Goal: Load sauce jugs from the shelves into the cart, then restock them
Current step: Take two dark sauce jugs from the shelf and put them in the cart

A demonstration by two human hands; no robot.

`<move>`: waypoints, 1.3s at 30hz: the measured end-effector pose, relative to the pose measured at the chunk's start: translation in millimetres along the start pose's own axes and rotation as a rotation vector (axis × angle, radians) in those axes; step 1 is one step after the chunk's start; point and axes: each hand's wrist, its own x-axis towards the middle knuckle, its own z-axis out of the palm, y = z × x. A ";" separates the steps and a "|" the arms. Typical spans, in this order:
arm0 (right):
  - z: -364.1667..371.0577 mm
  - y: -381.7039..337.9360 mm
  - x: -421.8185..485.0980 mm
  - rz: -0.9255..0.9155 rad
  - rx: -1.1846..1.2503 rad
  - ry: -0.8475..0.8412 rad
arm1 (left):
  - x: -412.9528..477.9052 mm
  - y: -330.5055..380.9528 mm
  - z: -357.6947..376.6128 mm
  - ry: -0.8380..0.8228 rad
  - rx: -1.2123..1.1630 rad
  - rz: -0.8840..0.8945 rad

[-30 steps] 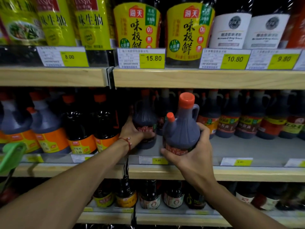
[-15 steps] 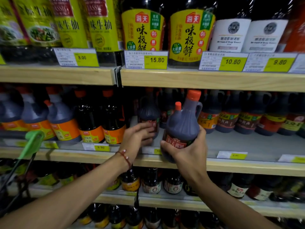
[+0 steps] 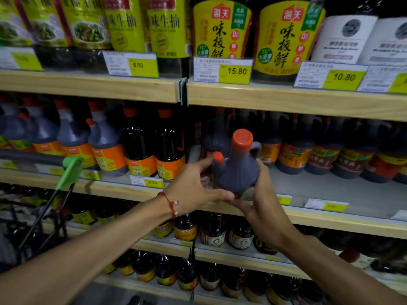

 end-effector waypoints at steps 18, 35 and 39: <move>52.6 12.7 52.1 0.063 -0.017 0.167 | 28.6 -53.7 -11.2 0.310 0.050 0.092; 43.5 32.9 73.9 0.207 -0.080 0.008 | 67.2 -79.6 -7.1 0.366 0.130 -0.059; 32.8 10.5 65.1 0.259 -0.151 -0.013 | 66.4 -78.5 -3.4 0.369 0.177 -0.096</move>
